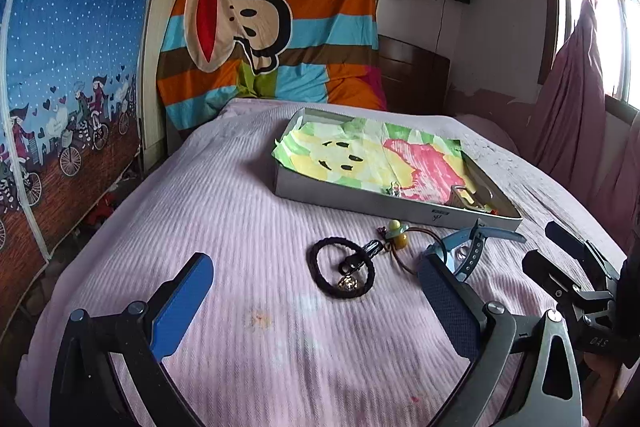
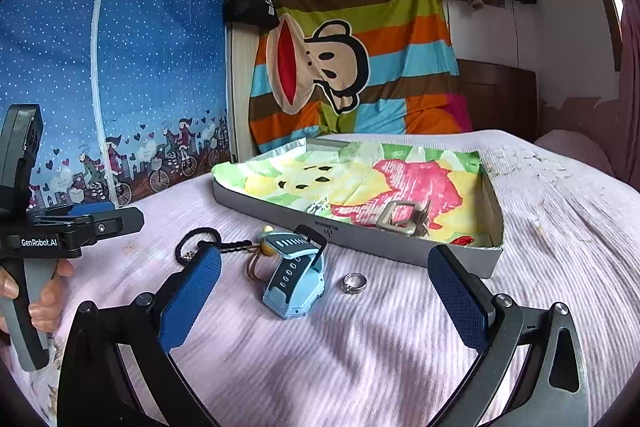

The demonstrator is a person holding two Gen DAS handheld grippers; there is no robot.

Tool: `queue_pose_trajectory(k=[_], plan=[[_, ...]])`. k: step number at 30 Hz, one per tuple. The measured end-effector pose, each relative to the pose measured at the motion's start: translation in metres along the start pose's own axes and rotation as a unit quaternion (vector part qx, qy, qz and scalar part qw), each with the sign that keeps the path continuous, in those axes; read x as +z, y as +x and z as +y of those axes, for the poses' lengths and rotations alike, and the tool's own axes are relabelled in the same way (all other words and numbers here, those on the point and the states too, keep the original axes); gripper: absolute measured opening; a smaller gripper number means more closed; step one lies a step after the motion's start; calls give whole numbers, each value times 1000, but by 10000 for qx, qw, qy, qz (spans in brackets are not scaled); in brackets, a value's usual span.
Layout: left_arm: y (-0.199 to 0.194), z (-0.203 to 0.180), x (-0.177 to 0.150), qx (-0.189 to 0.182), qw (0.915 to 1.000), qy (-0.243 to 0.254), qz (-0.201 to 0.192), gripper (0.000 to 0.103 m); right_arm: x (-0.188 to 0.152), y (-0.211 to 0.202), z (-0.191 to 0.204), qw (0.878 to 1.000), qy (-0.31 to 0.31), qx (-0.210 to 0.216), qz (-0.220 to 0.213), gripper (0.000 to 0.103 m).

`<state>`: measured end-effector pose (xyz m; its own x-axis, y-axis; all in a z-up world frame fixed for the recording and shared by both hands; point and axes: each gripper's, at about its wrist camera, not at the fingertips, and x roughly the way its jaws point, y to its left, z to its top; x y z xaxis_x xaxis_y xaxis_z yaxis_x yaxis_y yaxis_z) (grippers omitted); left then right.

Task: Organize jewelry
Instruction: 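Grasp the blue smartwatch with the right tool while the left tool grasps the black hair tie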

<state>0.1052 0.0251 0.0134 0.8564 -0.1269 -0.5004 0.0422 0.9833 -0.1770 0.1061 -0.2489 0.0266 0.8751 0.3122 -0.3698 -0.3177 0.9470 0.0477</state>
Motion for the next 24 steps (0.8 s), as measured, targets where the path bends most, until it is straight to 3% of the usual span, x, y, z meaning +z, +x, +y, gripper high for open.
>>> queue_pose_trajectory(k=[4, 8, 13, 18, 24], plan=[[14, 14, -3, -286, 9983, -338, 391, 101, -6, 16, -1, 9992, 33, 182, 351, 100], [24, 25, -6, -608, 9946, -636, 556, 94, -11, 29, 4, 9976, -49, 333, 598, 89], [35, 17, -8, -859, 9924, -471, 745, 72, -17, 42, 13, 9953, -175, 478, 823, 75], [49, 10, -7, -862, 9909, -321, 987, 56, -18, 49, 9, 9944, -28, 605, 872, 62], [65, 17, -8, -716, 9879, -549, 1261, 40, -19, 59, 2, 9926, 221, 756, 921, 37]])
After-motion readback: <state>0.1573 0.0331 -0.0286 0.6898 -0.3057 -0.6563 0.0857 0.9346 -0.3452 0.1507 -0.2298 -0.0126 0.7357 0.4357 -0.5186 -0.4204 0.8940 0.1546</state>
